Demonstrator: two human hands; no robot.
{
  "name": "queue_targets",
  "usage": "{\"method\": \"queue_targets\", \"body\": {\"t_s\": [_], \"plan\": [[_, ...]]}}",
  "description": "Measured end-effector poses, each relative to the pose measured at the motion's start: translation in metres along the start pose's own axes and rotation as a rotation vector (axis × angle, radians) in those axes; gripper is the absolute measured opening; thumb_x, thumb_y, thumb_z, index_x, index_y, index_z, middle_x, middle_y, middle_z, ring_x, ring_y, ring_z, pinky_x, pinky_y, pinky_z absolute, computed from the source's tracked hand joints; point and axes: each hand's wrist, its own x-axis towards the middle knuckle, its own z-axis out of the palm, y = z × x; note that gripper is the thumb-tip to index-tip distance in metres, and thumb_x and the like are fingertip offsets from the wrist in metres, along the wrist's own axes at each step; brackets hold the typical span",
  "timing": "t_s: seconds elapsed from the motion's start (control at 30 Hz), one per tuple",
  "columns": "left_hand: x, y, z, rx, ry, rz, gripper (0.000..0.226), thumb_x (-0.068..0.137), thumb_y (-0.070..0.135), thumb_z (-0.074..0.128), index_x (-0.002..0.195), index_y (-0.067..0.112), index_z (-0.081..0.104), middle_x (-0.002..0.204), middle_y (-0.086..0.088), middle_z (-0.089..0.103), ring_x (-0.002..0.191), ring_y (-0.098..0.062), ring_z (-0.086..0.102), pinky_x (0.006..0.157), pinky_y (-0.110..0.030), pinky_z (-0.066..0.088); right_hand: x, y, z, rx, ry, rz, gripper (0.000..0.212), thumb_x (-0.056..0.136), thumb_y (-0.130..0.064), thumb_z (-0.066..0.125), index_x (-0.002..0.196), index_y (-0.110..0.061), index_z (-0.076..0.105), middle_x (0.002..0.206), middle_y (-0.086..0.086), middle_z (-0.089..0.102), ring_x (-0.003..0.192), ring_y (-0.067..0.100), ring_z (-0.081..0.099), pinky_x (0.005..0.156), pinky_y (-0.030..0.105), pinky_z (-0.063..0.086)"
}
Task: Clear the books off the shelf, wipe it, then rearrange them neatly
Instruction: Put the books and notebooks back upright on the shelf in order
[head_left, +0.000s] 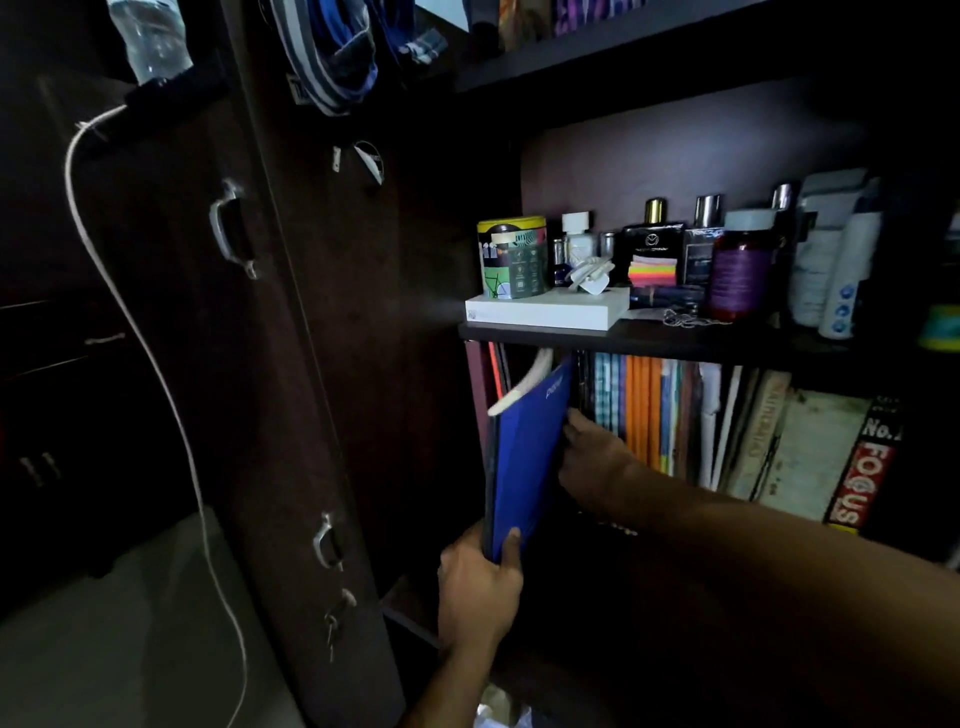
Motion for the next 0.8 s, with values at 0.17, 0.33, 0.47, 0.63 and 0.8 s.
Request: {"method": "queue_targets", "body": {"t_s": [0.17,0.33,0.47,0.63,0.8], "plan": [[0.004,0.006,0.002,0.035,-0.077,0.05,0.046,0.101,0.043,0.055,0.142,0.021,0.057,0.134,-0.003,0.064,0.123,-0.025,0.061,0.098,-0.025,0.046,-0.036,-0.018,0.025,0.427,0.25,0.042,0.065,0.093,-0.051,0.052,0.14,-0.007,0.054,0.144,0.019,0.053,0.145,0.037,0.032,0.126,0.054,0.001],[0.009,0.008,0.009,-0.021,-0.089,0.039,0.051,0.101,0.046,0.055,0.144,0.019,0.055,0.139,-0.003,0.061,0.128,-0.027,0.057,0.102,-0.025,0.044,-0.049,-0.089,0.055,0.828,0.384,0.341,0.068,0.072,-0.039,0.063,0.134,-0.012,0.064,0.142,0.011,0.059,0.149,0.025,0.029,0.121,0.045,0.007],[0.011,0.003,0.012,-0.027,-0.09,0.088,0.043,0.099,0.038,0.063,0.133,0.013,0.065,0.132,-0.006,0.068,0.124,-0.025,0.061,0.093,-0.02,0.046,-0.049,-0.098,0.061,1.007,0.411,0.41,0.073,0.071,-0.028,0.063,0.139,-0.005,0.058,0.143,0.009,0.059,0.144,0.024,0.041,0.122,0.032,0.002],[0.013,0.003,0.015,-0.123,-0.066,0.037,0.042,0.098,0.035,0.066,0.129,0.008,0.067,0.128,-0.007,0.069,0.121,-0.023,0.064,0.093,-0.019,0.045,-0.05,-0.099,0.057,1.073,0.437,0.406,0.072,0.066,-0.024,0.069,0.135,-0.005,0.061,0.138,0.01,0.062,0.14,0.024,0.047,0.123,0.03,0.004],[0.03,0.009,0.026,-0.037,0.058,-0.031,0.043,0.099,0.039,0.06,0.127,0.006,0.064,0.126,-0.012,0.066,0.111,-0.032,0.065,0.089,-0.03,0.051,-0.053,-0.097,0.059,1.085,0.446,0.402,0.069,0.08,-0.025,0.058,0.146,-0.007,0.048,0.155,0.011,0.046,0.152,0.019,0.023,0.123,0.031,-0.001]]}}
